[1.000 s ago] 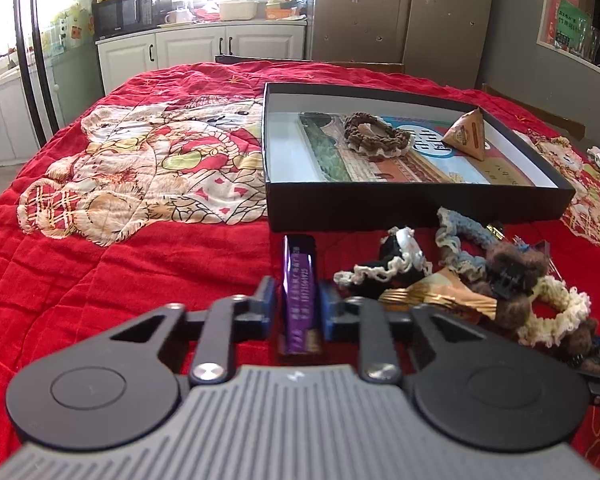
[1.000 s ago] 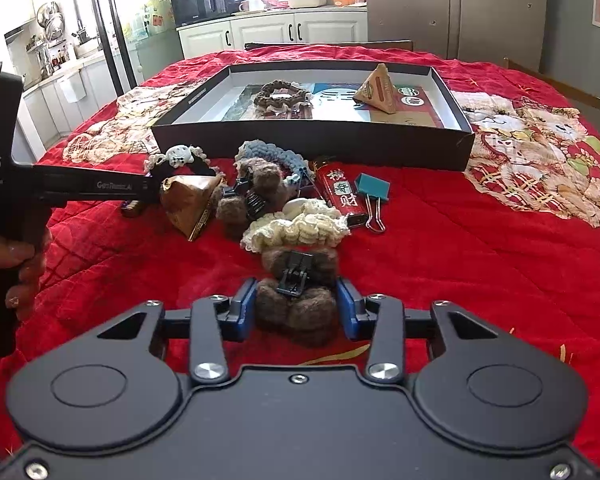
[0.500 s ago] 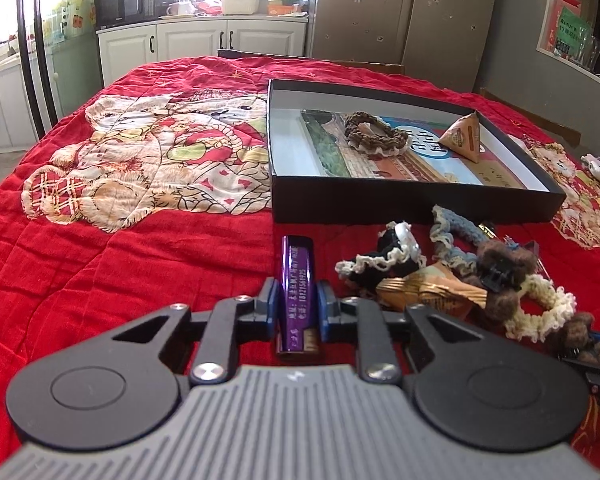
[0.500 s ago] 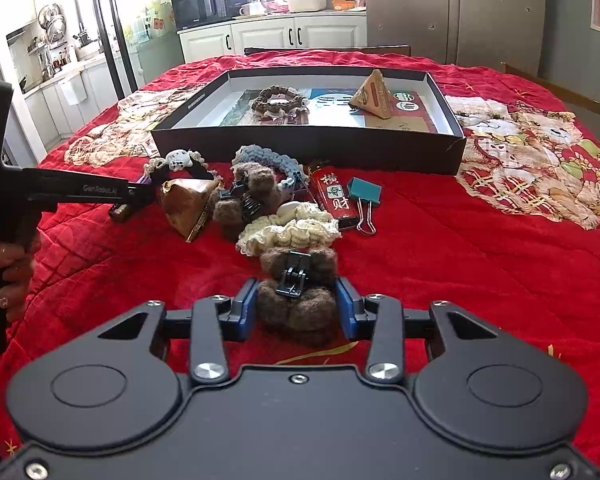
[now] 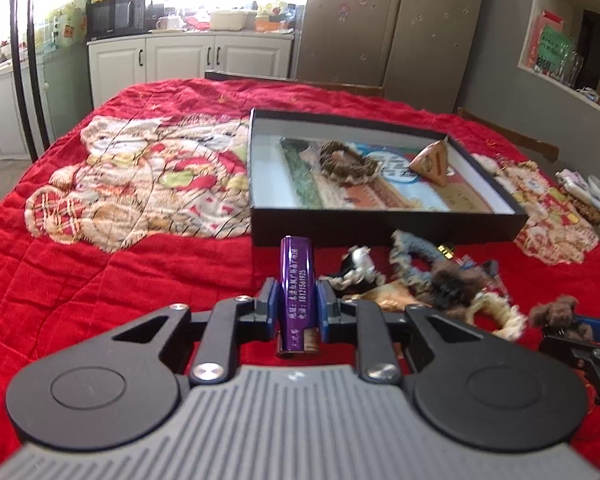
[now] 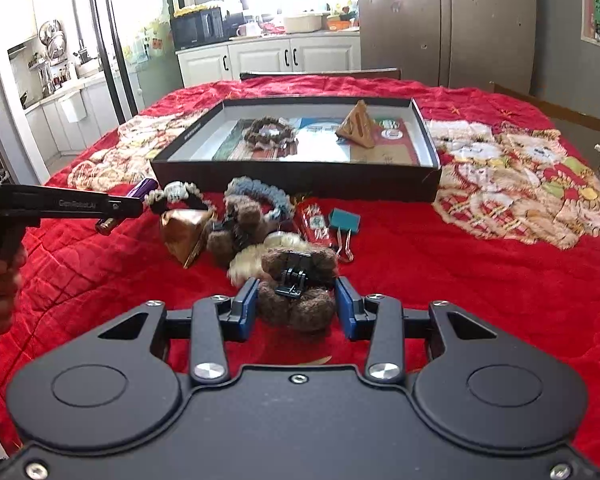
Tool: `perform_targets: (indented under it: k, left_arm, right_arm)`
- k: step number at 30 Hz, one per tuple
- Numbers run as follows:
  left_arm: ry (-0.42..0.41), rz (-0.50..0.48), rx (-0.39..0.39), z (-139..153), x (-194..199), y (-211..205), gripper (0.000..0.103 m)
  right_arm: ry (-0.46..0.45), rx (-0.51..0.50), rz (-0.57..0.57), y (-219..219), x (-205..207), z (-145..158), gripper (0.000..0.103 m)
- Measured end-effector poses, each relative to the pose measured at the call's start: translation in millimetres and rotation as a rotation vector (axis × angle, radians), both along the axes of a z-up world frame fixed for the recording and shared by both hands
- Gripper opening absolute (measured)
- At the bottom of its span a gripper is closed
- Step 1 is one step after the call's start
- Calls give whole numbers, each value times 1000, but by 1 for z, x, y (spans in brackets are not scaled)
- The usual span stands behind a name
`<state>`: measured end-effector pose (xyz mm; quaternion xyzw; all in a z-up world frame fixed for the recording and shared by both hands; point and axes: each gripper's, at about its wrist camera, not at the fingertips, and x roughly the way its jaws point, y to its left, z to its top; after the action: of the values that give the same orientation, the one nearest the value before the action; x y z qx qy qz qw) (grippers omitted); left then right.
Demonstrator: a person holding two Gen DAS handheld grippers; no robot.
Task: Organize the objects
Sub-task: 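Grasp the purple lighter with the left tool while the right tool grasps the brown pompom clip, then carry the purple lighter with the left tool while the right tool carries the pompom clip into the box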
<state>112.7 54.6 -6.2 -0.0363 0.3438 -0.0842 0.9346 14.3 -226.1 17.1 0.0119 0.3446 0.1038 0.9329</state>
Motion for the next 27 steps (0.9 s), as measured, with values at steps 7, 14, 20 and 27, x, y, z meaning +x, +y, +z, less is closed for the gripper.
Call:
perform_targets:
  k: [7,14,20,27]
  left_arm:
    - [-40,-43,-23,19,3,-10,23]
    - [-68,-58,-32,32,27,-20,23]
    - [-78,-49,-24,34,58,-27,23]
    - [-75,-15,-8,27,96,-36,23]
  right_arm:
    - [-66,-25,1,-5,11,21,38]
    - [-126,-63,27,-2,40,43,38]
    - [-142,-48,46,-1,77,55,38]
    - [-127,-59,66,8,126,49,38]
